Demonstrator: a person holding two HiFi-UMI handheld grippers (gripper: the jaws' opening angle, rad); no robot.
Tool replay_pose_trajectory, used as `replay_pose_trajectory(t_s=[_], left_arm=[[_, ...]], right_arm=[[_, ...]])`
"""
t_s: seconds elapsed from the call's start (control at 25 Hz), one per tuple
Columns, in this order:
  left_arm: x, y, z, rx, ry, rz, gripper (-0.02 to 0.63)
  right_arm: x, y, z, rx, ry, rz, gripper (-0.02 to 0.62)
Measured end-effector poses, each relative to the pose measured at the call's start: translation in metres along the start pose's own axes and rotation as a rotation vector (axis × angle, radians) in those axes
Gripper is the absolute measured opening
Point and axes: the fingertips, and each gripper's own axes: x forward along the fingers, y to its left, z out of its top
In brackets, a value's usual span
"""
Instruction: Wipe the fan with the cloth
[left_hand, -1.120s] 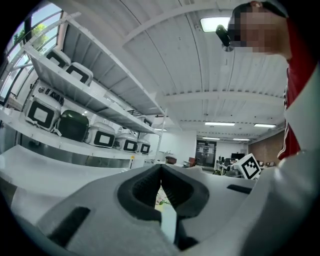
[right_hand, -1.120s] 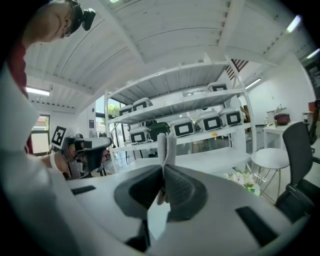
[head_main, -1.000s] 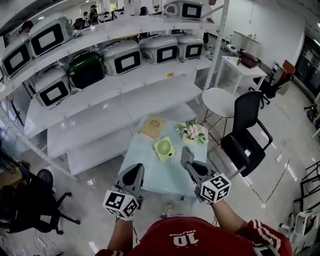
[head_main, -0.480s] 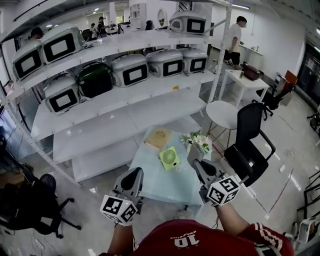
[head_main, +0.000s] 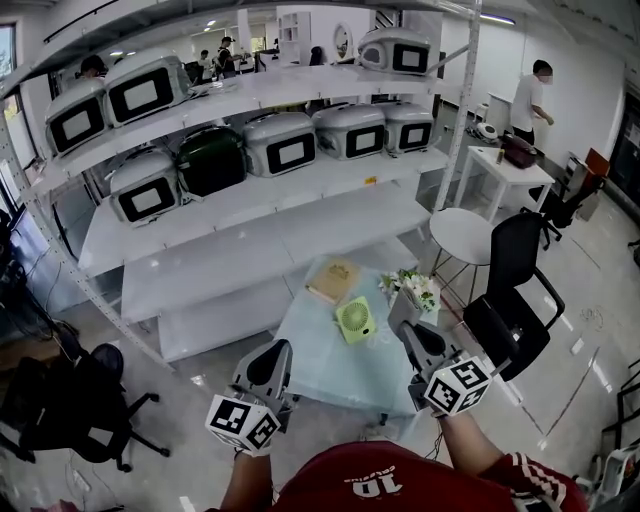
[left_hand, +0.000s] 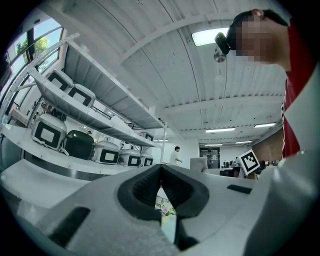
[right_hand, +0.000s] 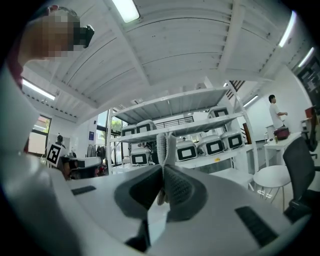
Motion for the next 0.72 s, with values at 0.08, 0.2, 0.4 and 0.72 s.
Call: replay_pose_trajectory(t_s=[0.08, 0.2, 0.4, 0.72], left_arm=[[-0.005, 0.001, -0.002, 0.002, -0.001, 0.007, 0.003], [-0.011, 0.003, -0.004, -0.008, -0.003, 0.011, 0.003], [-0.014, -0.003, 0.0, -0.006, -0.012, 0.003, 0.003], [-0.01, -0.006, -0.003, -0.029, -0.015, -0.01, 0.003]], right_arm=[[0.001, 0.004, 0.0, -0.009, -0.001, 0.003, 0.014], [0.003, 0.01, 0.0, -0.006, -0.006, 0.009, 0.014], [0.006, 0.02, 0.004, -0.014, -0.012, 0.024, 0.012], [0.008, 0.018, -0.006, -0.015, 0.013, 0.014, 0.012]])
